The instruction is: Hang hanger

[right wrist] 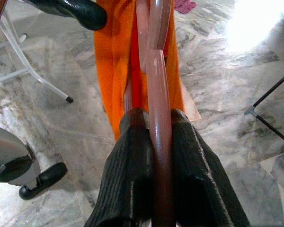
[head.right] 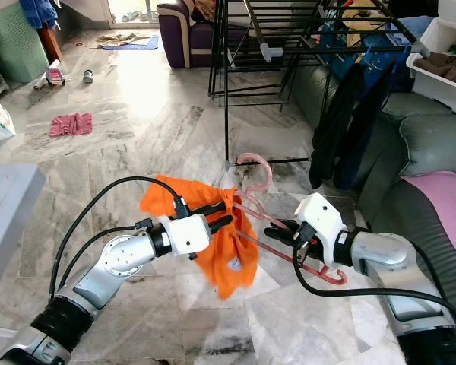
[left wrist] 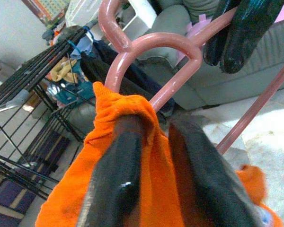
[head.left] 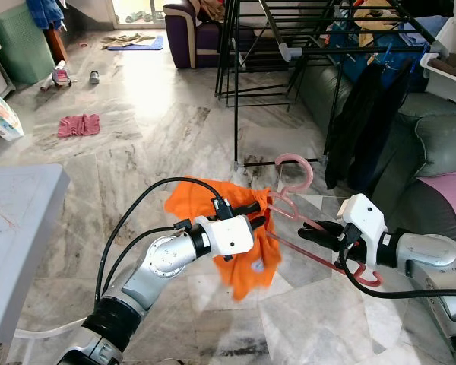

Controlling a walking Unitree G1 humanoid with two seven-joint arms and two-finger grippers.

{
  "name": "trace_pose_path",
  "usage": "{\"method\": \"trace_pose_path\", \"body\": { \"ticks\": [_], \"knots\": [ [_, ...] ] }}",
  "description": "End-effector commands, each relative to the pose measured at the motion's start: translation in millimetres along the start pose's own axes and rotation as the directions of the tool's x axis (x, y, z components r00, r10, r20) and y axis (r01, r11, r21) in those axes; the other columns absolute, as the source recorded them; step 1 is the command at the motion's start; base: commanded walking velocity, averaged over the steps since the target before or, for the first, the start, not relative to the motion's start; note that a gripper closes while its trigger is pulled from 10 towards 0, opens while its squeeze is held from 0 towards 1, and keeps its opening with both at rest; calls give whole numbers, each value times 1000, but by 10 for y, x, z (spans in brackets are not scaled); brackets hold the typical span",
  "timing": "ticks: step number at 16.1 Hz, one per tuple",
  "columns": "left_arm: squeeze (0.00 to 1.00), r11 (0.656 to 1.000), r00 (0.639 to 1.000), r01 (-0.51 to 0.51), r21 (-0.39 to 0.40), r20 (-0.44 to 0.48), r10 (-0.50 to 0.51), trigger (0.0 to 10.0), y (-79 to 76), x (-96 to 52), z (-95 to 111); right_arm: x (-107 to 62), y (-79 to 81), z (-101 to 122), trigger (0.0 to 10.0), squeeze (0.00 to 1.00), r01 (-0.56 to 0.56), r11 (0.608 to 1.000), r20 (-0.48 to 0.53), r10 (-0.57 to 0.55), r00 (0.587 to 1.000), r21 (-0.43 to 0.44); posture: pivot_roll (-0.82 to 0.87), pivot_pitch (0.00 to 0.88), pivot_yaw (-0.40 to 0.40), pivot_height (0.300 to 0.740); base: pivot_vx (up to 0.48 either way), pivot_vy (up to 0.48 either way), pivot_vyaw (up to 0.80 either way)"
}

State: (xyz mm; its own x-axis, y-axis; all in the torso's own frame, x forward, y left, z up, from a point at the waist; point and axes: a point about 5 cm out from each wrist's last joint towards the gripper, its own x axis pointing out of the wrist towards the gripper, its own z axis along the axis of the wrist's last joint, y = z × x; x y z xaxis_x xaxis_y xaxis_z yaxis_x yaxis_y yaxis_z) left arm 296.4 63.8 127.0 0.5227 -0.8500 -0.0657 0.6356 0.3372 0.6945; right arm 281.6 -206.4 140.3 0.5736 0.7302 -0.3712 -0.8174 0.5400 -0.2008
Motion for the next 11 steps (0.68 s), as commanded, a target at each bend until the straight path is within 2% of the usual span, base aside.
{"method": "trace_pose_path", "body": {
  "ticks": [1,4,7,9,11],
  "knots": [
    [1000,1000,1000,-5,7,0,5,10000,37,-19,-13,-29,-19,72,10000,0,1,1000,39,0,999,-9,14,77,-31,740,0,0,0],
    [1000,1000,1000,-5,1,-1,5,10000,77,-64,-26,-33,-25,55,10000,0,0,1000,35,0,999,-3,15,77,-29,740,0,0,0],
    [1000,999,1000,3,-43,-11,-3,10000,93,-139,-65,-80,-19,32,10000,0,-16,1000,37,16,999,3,14,77,-29,740,0,0,0],
    [1000,998,999,9,-58,-51,-12,10000,86,-283,-163,-122,-37,4,10000,0,13,999,32,-12,999,-39,13,77,-28,740,0,0,0],
    [1000,997,998,3,-75,-61,-7,10000,88,-357,-194,-130,-49,-32,10000,0,27,998,18,-26,1000,-60,14,76,-28,740,0,0,0]
  ]
}}
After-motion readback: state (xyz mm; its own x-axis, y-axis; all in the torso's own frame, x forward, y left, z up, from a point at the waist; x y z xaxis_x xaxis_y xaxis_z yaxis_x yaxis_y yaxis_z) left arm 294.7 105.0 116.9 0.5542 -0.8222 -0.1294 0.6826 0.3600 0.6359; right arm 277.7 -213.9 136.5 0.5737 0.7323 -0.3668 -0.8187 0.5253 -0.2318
